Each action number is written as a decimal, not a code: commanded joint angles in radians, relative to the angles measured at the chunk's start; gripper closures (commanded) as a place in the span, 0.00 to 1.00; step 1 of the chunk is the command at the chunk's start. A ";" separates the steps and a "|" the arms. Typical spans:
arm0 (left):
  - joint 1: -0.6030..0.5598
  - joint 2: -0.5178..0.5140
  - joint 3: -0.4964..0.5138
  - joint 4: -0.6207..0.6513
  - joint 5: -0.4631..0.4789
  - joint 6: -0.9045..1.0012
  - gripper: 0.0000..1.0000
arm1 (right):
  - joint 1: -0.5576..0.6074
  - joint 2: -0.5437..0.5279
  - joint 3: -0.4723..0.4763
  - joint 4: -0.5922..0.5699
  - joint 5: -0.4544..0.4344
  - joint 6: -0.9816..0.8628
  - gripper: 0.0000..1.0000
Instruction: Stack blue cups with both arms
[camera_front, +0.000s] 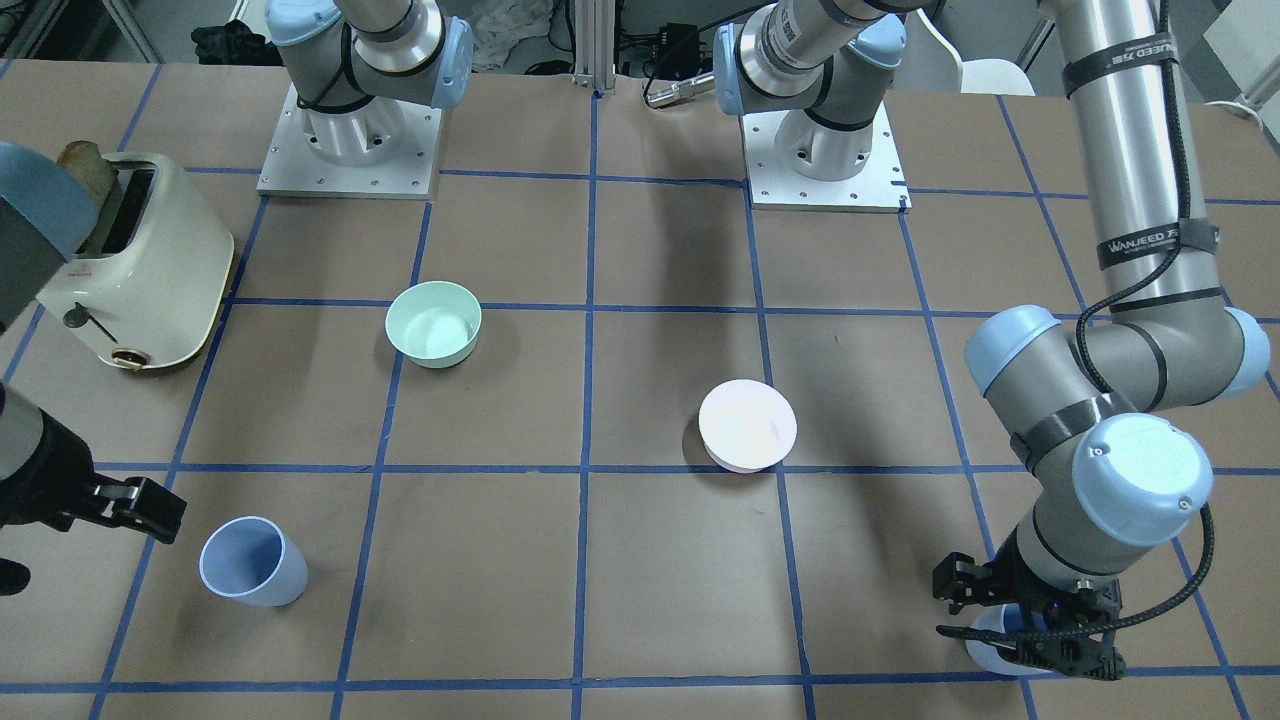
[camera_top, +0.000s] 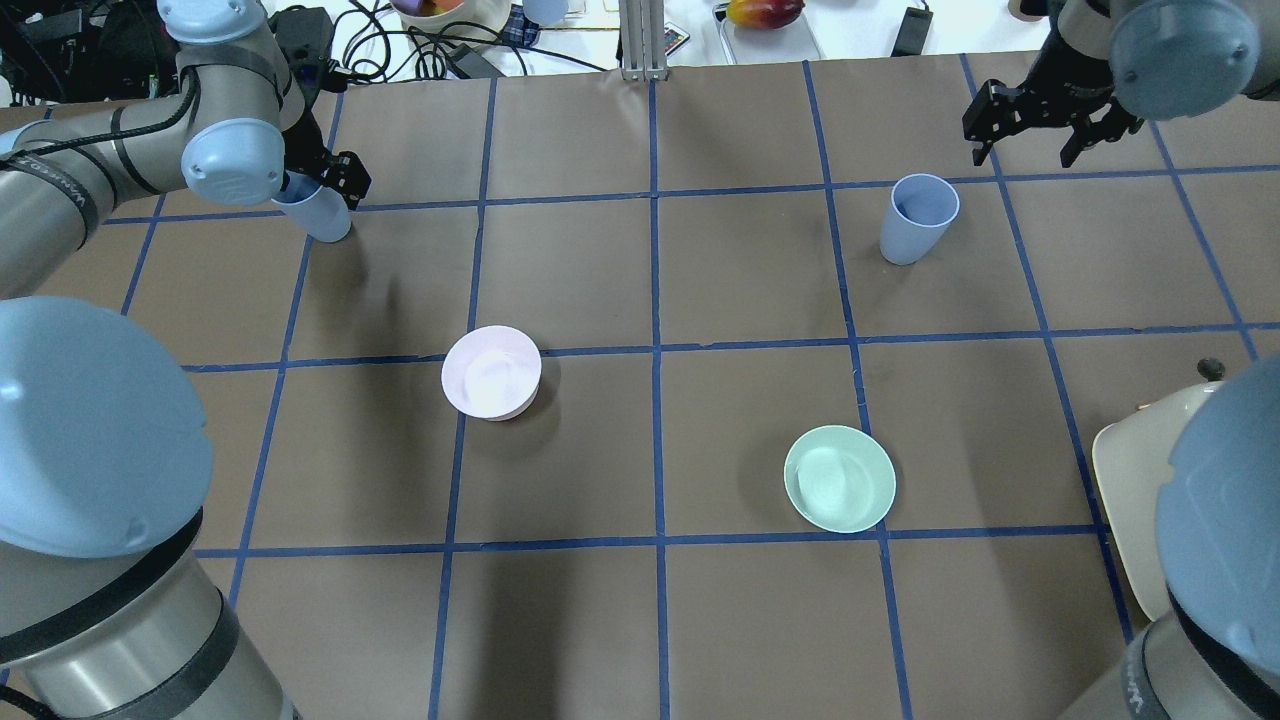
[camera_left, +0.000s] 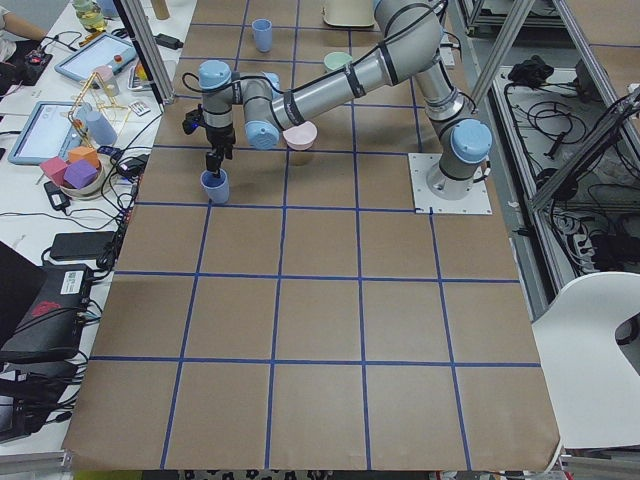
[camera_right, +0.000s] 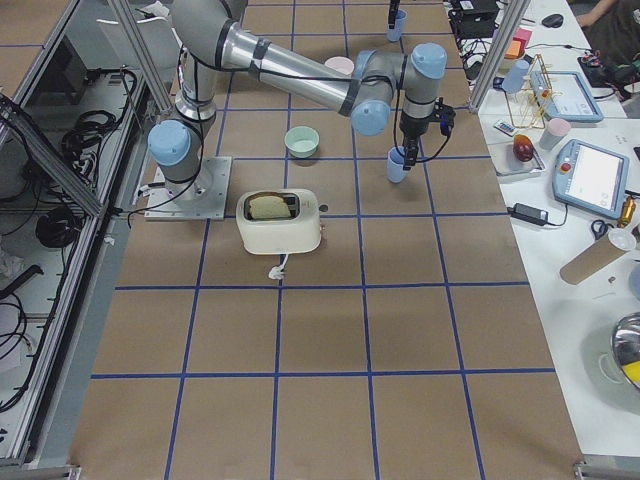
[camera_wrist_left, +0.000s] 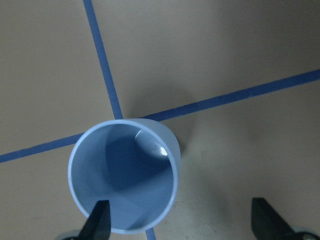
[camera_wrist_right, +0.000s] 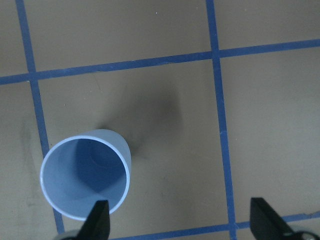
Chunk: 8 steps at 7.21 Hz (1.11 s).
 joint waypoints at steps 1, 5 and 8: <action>0.000 -0.007 -0.002 0.007 0.002 -0.001 0.46 | 0.019 0.046 0.003 -0.001 0.014 -0.070 0.00; -0.012 0.011 0.001 0.007 0.003 -0.002 1.00 | 0.031 0.100 0.005 0.002 0.012 -0.075 0.00; -0.112 0.059 0.003 -0.009 0.013 -0.095 1.00 | 0.030 0.115 0.046 -0.012 0.056 -0.066 0.40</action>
